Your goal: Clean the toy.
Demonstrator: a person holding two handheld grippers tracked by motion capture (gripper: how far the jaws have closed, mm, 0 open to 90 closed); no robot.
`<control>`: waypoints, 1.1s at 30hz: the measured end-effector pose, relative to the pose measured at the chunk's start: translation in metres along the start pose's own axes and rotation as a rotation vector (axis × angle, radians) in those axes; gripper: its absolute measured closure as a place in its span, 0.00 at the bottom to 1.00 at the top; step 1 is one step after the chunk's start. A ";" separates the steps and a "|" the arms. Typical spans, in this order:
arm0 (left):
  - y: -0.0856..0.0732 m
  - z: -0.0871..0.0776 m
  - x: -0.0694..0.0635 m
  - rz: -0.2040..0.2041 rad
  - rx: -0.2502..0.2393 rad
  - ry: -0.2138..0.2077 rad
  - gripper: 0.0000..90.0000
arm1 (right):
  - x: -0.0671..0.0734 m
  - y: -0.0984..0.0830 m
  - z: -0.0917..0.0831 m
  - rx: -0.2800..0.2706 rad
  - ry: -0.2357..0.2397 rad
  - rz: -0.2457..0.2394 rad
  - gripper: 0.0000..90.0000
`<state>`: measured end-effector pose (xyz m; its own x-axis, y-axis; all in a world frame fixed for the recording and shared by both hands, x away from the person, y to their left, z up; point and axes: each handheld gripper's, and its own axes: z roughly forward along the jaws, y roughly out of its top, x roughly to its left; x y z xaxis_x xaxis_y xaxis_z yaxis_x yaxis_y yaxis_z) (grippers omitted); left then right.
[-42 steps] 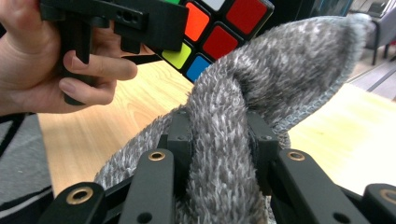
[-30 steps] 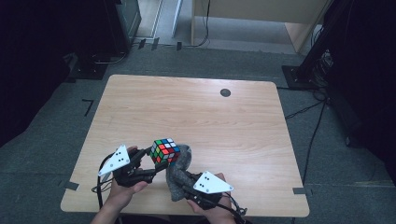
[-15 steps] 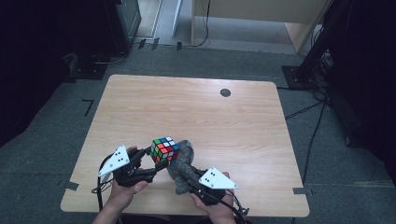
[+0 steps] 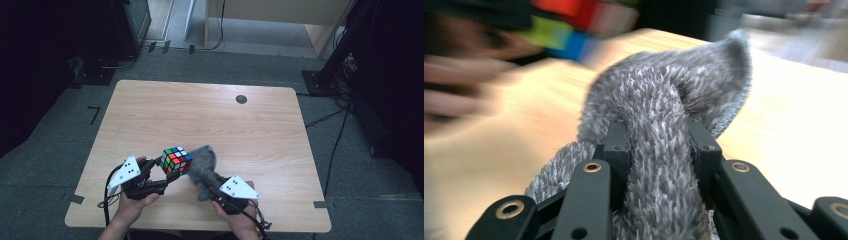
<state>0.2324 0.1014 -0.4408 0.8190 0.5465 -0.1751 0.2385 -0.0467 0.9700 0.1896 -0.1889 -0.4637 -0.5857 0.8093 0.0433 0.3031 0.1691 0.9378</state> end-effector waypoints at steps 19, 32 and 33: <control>-0.014 0.014 -0.003 0.078 0.094 0.038 0.38 | -0.064 0.003 -0.015 0.085 -0.242 0.216 0.43; -0.027 0.030 -0.035 0.319 0.147 0.078 0.38 | 0.002 0.038 -0.012 -0.014 0.185 0.359 0.28; -0.027 0.030 -0.038 0.343 0.146 0.080 0.38 | 0.002 0.036 -0.010 -0.007 0.195 0.378 0.26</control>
<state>0.2104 0.0562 -0.4657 0.8223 0.5416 0.1746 0.0342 -0.3533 0.9349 0.1914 -0.1866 -0.4263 -0.5655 0.6919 0.4488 0.5195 -0.1238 0.8455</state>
